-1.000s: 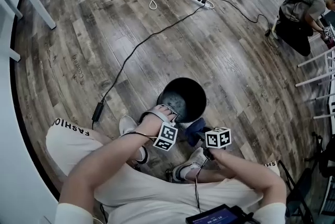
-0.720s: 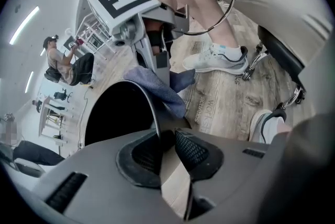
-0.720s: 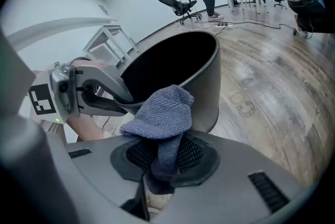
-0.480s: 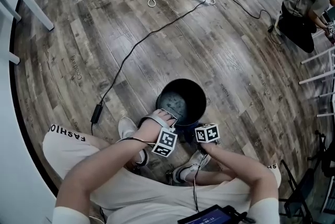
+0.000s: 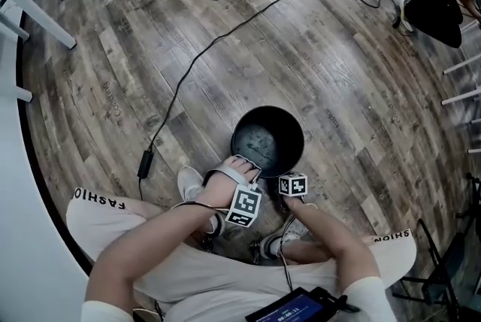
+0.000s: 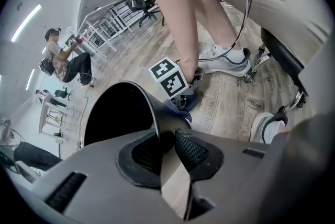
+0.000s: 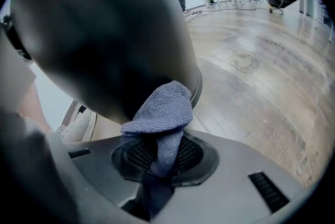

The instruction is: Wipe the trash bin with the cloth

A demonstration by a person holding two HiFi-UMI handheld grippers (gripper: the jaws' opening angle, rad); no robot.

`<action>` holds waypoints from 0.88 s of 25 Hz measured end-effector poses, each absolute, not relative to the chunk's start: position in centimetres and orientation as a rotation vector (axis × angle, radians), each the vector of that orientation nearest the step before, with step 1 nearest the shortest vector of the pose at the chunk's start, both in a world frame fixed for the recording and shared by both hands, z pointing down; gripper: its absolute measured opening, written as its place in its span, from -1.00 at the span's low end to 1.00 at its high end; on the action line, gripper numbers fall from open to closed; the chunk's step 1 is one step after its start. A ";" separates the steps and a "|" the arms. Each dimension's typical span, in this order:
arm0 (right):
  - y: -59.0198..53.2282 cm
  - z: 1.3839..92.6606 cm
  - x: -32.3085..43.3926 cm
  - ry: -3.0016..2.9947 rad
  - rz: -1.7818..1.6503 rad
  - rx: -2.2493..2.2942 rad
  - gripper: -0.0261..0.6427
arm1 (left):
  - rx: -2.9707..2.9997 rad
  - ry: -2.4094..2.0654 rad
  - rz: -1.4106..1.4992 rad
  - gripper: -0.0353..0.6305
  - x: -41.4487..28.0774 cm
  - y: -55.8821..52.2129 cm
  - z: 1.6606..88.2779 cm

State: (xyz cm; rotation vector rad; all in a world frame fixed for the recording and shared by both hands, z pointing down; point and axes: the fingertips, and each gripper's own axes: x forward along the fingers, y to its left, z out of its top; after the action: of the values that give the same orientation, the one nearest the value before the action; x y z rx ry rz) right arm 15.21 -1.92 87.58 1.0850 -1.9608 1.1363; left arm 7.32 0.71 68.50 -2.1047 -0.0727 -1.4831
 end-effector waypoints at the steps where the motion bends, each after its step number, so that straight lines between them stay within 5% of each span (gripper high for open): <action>1: -1.6 88.0 15.3 -1.948 1.155 1.097 -0.67 | -2.110 -0.073 -1.486 -0.63 7.4 0.9 68.5; 11: 0.0 81.2 16.6 -1.857 1.265 1.076 -0.67 | -2.188 -0.041 -1.477 -0.62 7.5 1.3 68.2; 16: 1.5 74.6 15.3 -1.908 1.281 1.036 -0.67 | -2.103 -0.091 -1.494 -0.40 5.9 0.0 68.4; 22: 3.1 67.6 14.0 -1.963 1.289 1.004 -0.67 | -2.030 -0.134 -1.520 -0.48 4.4 -0.7 69.3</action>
State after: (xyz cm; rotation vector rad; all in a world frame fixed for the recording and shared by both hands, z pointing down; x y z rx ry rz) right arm 14.02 3.07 67.60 1.0042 -1.9635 1.2890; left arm 4.36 -0.74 69.28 -2.0303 -0.1335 -1.5201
